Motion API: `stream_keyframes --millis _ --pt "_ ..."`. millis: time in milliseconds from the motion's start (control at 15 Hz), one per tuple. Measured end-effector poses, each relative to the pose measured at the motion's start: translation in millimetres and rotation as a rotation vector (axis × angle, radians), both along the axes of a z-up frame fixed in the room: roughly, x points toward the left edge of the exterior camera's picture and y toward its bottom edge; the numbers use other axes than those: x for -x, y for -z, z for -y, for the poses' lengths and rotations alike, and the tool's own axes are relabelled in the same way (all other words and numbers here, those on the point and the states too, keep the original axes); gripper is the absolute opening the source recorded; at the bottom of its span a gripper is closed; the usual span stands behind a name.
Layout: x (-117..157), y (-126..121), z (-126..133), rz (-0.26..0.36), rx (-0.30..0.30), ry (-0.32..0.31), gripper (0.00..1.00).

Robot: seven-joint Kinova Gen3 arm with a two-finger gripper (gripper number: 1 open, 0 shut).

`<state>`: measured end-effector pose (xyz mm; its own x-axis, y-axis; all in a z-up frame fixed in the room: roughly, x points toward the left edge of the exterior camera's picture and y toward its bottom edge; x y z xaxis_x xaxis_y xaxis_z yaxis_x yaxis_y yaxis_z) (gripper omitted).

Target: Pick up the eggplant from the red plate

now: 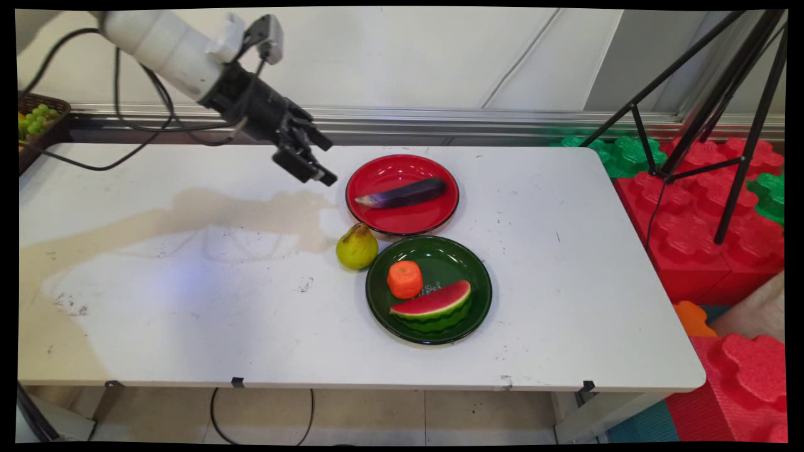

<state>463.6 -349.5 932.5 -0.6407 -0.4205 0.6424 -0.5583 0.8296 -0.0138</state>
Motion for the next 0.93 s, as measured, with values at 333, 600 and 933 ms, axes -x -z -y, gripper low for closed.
stream_keyframes --millis 333,600,933 --pt "19 27 36 0.023 0.002 -0.027 1.00" --pt "37 48 66 0.042 -0.001 -0.049 1.00" --pt "59 70 95 0.055 -0.013 -0.065 1.00"
